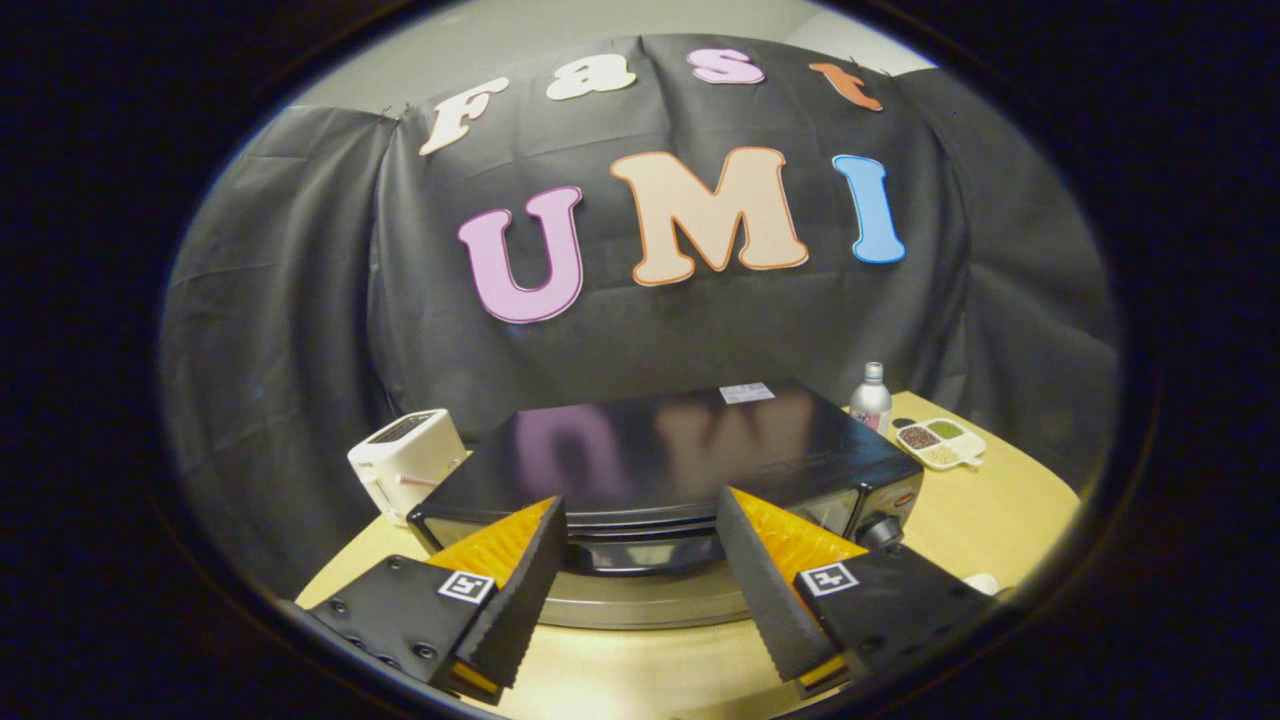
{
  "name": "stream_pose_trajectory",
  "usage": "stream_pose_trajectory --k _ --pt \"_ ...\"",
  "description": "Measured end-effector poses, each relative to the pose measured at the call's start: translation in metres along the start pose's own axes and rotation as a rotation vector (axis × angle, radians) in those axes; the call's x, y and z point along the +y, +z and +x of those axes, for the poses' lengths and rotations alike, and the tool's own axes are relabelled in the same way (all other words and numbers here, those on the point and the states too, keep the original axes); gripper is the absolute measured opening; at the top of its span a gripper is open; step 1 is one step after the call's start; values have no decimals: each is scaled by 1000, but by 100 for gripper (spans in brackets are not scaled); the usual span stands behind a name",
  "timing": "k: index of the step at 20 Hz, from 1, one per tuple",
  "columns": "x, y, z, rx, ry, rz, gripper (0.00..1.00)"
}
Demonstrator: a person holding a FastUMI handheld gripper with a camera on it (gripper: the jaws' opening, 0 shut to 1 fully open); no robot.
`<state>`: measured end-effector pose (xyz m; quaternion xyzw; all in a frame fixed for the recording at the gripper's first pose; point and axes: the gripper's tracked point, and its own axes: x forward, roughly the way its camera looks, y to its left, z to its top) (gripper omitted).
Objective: Open the toaster oven, put the food inside, and close the toaster oven door.
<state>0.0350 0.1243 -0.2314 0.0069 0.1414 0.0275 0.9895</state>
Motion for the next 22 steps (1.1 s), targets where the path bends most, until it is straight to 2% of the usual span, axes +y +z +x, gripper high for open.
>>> stream_pose_trajectory --k 13,22 --pt "-6 -33 -52 190 54 -33 93" --pt "-13 -75 -98 348 138 -39 92"
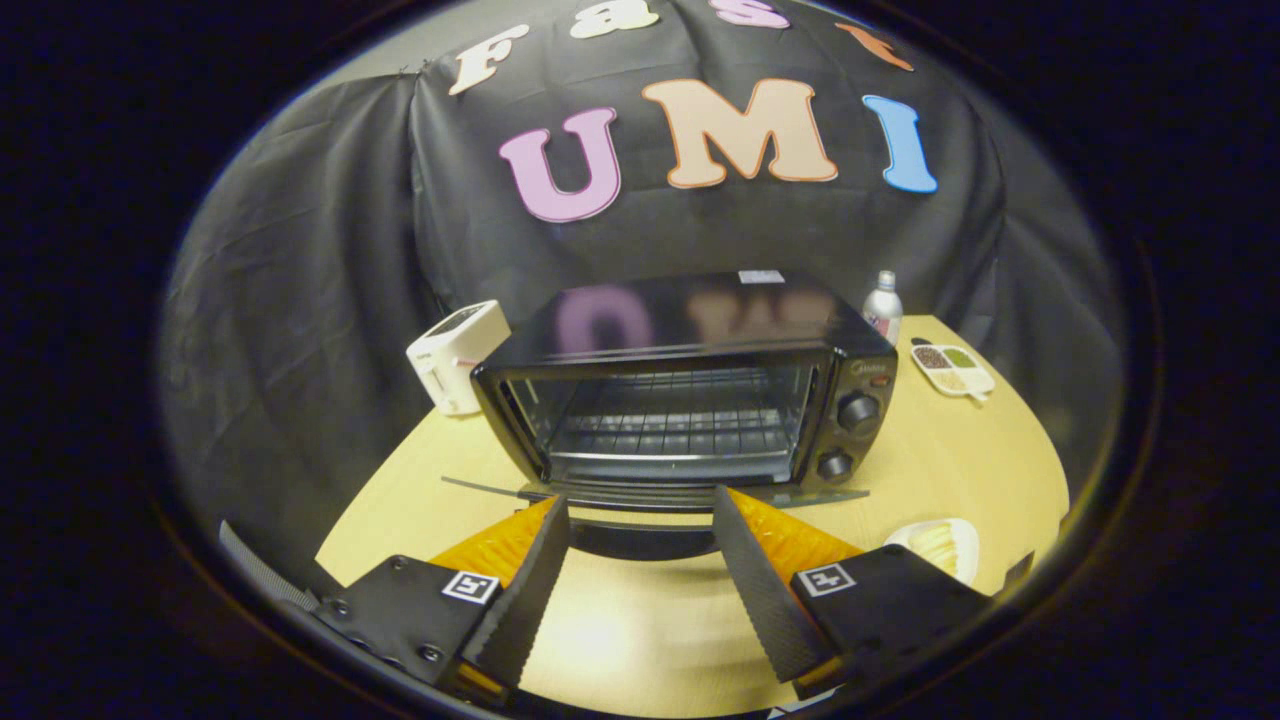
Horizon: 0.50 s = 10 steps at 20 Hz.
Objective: Open the toaster oven, put the food inside, and close the toaster oven door.
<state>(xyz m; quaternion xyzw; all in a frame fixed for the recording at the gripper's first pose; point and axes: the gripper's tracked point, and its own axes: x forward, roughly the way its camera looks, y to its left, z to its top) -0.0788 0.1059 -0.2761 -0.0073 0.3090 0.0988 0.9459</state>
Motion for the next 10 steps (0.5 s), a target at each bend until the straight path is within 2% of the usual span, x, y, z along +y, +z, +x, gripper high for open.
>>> stream_pose_trajectory --k 5,10 --pt "-6 -41 -11 113 28 50 86" --pt "-2 -79 -15 242 77 57 86"
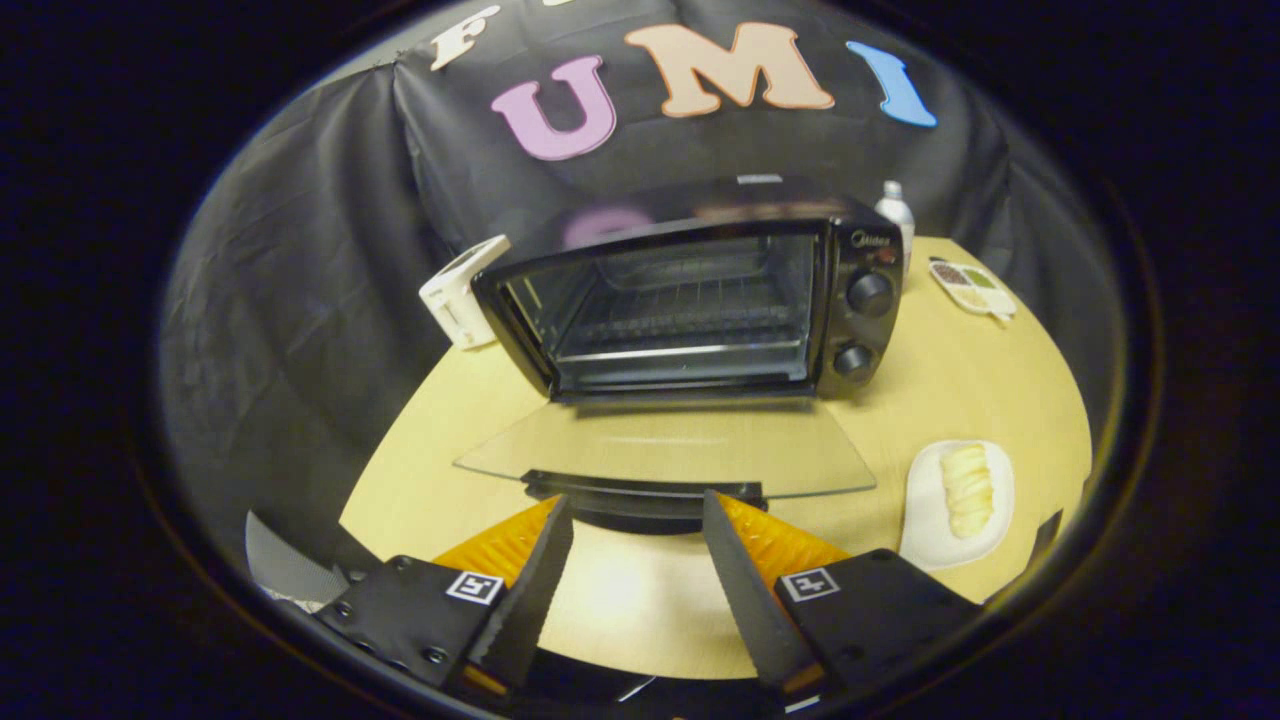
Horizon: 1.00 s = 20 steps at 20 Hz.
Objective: Open the toaster oven, put the food inside, and close the toaster oven door.
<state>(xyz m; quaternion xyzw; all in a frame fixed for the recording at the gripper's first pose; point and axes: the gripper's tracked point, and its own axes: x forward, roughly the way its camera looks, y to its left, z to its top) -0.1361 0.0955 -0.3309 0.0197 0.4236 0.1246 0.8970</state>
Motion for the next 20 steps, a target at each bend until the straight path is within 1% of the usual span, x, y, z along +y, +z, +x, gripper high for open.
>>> stream_pose_trajectory --k 1,3,12,17,19,20 --pt "-1 -3 -1 3 -3 0 86" --pt "-5 -15 7 52 -10 -10 85" --pt "-13 -58 31 205 -32 41 86" --pt "-12 -61 33 223 -6 72 86" --pt "-11 -55 28 202 15 84 87" --pt "-15 -50 23 192 12 87 87"
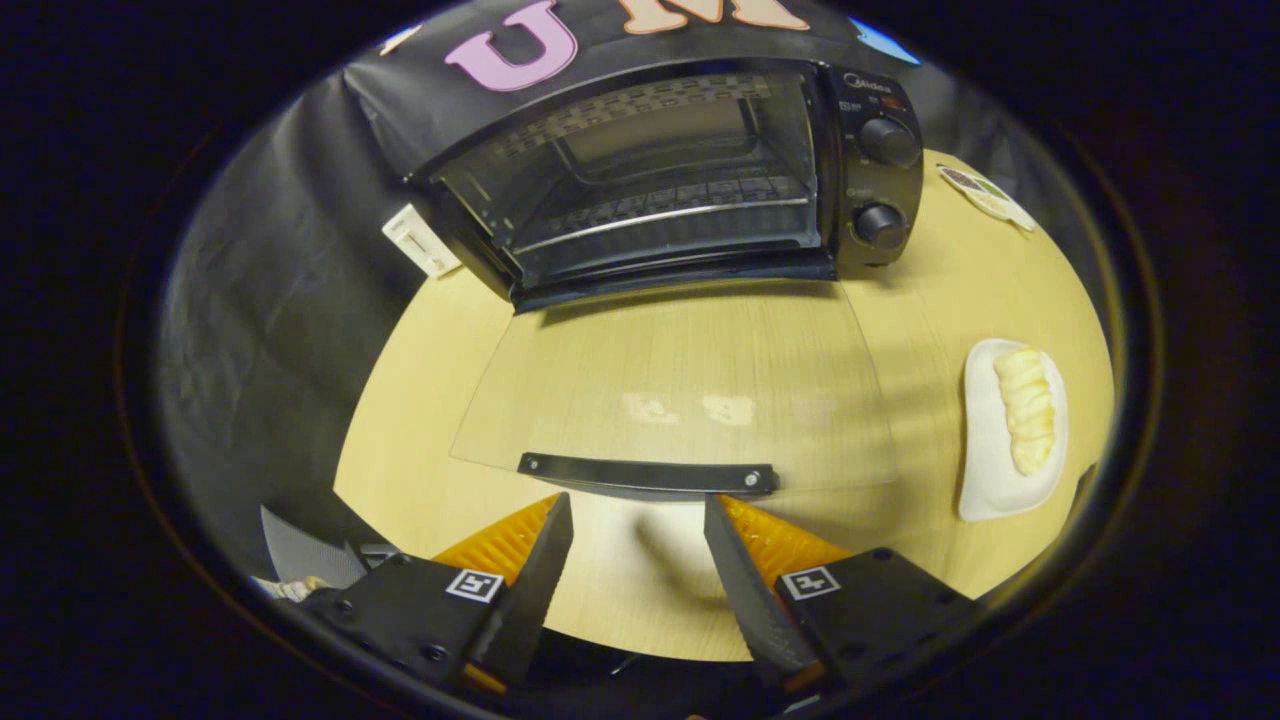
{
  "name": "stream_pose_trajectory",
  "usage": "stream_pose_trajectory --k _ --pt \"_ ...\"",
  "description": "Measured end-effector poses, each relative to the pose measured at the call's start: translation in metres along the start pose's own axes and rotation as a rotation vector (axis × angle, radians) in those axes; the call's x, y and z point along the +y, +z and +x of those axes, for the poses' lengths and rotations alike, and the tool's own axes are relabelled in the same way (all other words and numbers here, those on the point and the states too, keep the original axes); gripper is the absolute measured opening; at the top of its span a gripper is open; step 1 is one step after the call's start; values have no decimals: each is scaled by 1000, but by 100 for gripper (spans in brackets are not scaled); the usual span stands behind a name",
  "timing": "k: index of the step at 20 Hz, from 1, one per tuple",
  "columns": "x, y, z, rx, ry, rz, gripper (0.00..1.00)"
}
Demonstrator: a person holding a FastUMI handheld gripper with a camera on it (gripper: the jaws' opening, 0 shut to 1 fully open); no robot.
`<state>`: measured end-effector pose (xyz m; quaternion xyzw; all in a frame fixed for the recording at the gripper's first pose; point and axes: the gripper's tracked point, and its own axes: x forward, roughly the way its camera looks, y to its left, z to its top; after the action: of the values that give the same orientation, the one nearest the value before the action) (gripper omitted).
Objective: Open the toaster oven, put the food inside, and close the toaster oven door.
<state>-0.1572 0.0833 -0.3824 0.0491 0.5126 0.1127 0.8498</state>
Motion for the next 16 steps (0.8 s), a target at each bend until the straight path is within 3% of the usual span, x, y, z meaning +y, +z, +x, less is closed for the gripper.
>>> stream_pose_trajectory --k 5,10,16 --pt "-32 25 -59 -94 -4 82 88" --pt "-142 48 -101 -174 -218 89 91" --pt "-232 42 -89 -135 -395 11 94"
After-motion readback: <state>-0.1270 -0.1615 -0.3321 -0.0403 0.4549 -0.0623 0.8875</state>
